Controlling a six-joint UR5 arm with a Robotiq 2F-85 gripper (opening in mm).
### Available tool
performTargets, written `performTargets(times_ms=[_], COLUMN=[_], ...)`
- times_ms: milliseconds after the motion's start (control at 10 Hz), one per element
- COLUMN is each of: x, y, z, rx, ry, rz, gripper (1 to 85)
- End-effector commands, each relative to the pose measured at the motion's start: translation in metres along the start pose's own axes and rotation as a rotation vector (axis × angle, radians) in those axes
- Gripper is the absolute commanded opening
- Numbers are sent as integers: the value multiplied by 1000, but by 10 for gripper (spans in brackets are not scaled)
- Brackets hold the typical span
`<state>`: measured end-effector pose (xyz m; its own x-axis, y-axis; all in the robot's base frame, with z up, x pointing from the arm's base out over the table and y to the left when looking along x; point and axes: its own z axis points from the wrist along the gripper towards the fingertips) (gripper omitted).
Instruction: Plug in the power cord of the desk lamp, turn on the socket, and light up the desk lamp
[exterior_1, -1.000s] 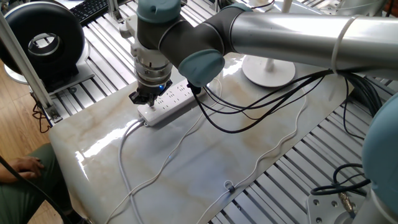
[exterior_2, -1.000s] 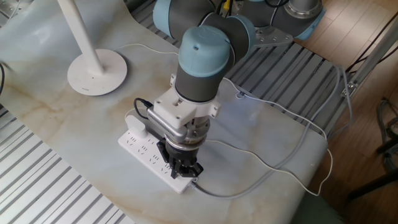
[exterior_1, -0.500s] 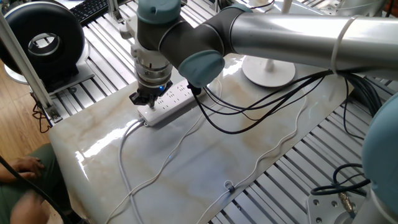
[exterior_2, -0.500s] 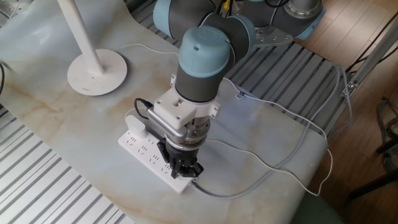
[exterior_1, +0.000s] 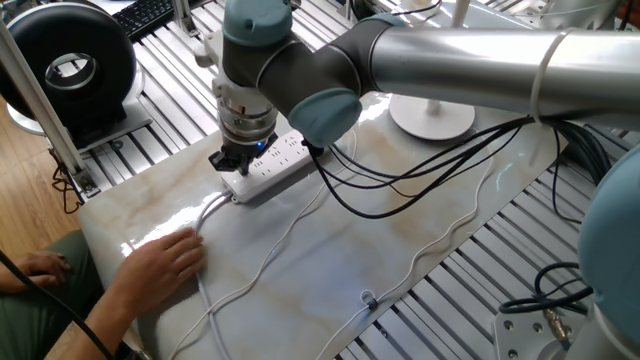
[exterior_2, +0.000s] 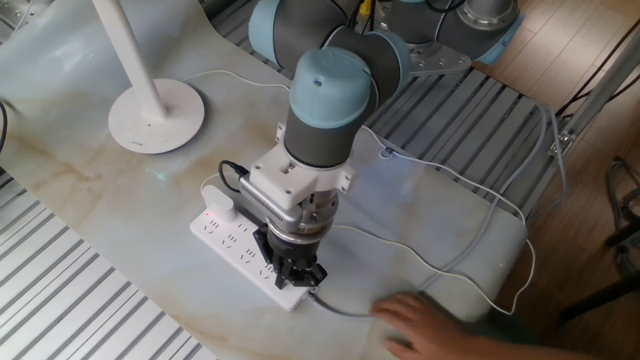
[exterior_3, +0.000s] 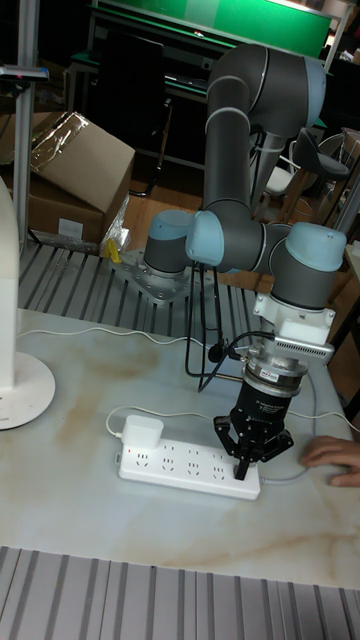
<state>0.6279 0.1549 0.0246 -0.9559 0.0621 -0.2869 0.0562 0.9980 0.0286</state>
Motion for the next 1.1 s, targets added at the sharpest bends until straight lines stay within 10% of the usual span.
performTargets(times_ms=[0, 1000], x=[2, 1], y=[-1, 2], z=[5, -11], rx=[-2, -3], ry=[-7, 22], rz=[3, 12], gripper=[10, 10])
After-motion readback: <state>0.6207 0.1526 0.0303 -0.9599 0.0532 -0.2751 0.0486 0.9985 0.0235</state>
